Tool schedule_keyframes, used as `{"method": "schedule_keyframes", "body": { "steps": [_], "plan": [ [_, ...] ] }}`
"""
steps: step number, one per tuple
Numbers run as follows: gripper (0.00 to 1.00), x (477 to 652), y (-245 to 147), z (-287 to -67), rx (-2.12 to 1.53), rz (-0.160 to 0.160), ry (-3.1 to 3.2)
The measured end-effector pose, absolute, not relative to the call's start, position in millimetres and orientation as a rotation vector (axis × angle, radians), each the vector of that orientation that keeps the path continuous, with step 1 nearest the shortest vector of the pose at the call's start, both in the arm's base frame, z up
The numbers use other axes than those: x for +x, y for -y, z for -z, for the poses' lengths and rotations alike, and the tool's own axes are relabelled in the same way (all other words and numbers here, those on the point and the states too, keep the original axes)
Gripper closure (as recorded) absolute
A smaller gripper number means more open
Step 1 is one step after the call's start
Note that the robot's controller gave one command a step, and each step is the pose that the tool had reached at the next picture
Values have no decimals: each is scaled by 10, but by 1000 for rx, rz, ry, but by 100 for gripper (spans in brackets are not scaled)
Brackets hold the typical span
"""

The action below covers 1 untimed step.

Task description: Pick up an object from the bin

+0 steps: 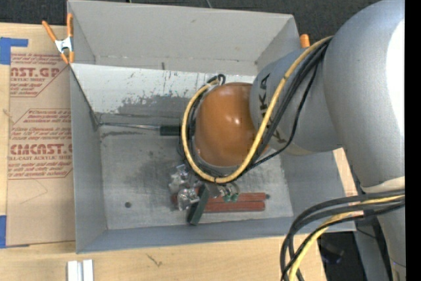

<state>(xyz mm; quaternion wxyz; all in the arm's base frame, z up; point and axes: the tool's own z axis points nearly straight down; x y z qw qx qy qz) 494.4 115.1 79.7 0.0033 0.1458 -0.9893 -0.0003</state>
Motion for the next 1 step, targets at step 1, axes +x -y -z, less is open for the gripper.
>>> {"method": "schedule_keyframes", "body": {
  "steps": [1],
  "plan": [
    [100, 4963, -1143, -1358, 498, 1, 3106]
  ]
}}
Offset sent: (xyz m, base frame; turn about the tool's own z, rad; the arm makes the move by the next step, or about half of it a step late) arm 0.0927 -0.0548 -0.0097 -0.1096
